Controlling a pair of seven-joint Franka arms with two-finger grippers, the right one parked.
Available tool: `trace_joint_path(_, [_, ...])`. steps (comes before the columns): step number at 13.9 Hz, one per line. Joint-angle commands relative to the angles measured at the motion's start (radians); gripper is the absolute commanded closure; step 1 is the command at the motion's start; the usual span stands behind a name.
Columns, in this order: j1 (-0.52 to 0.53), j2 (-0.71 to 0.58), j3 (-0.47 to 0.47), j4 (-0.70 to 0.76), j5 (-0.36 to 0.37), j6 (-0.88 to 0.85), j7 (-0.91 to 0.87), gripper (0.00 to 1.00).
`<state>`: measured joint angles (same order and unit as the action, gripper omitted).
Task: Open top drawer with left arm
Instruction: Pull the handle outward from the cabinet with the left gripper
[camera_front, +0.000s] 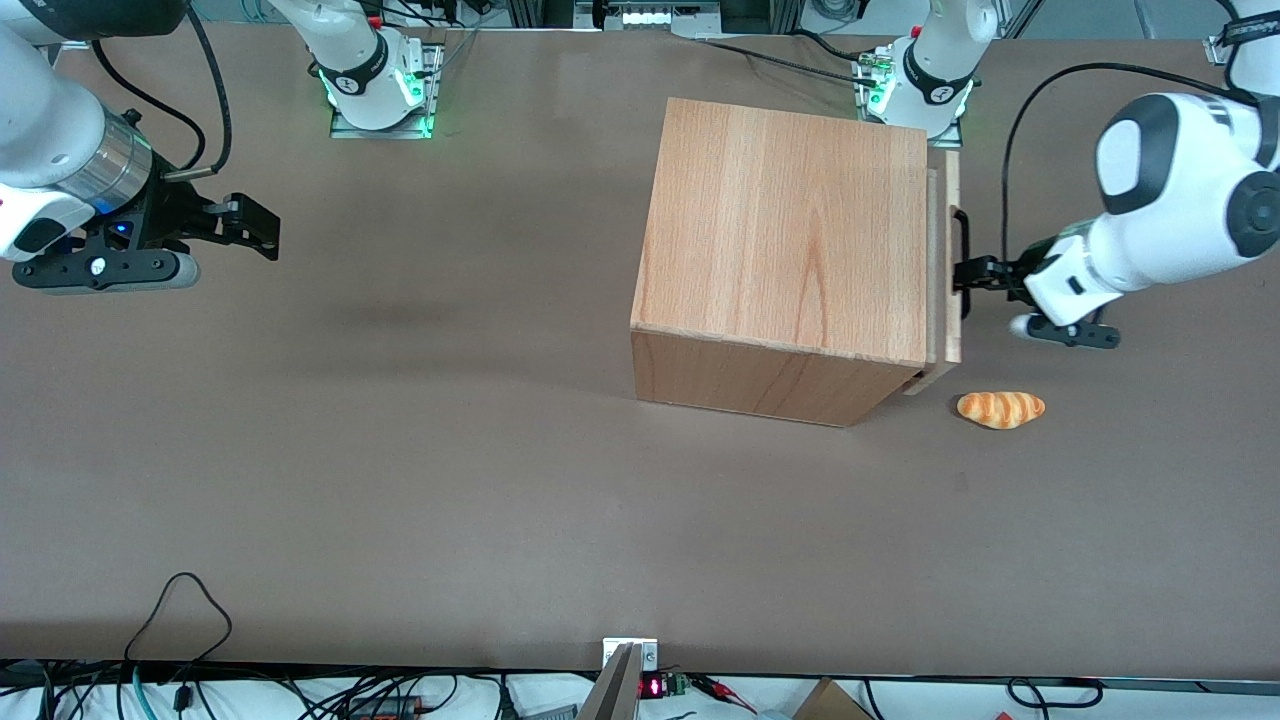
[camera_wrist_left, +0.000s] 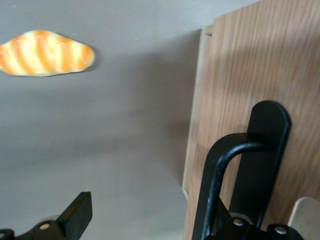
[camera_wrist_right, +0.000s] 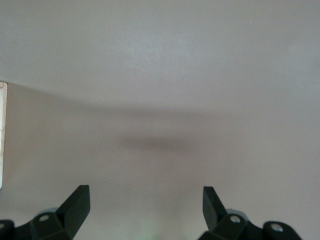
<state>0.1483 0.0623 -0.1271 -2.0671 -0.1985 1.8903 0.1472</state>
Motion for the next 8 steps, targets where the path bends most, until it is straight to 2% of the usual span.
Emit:
trace_joint_path(1, [0.065, 0.008, -0.002, 0.010, -0.004, 0.012, 0.026, 0.00])
trace_joint_path(8, [0.189, 0.028, 0.004, 0.033, 0.036, 0.013, 0.026, 0.00])
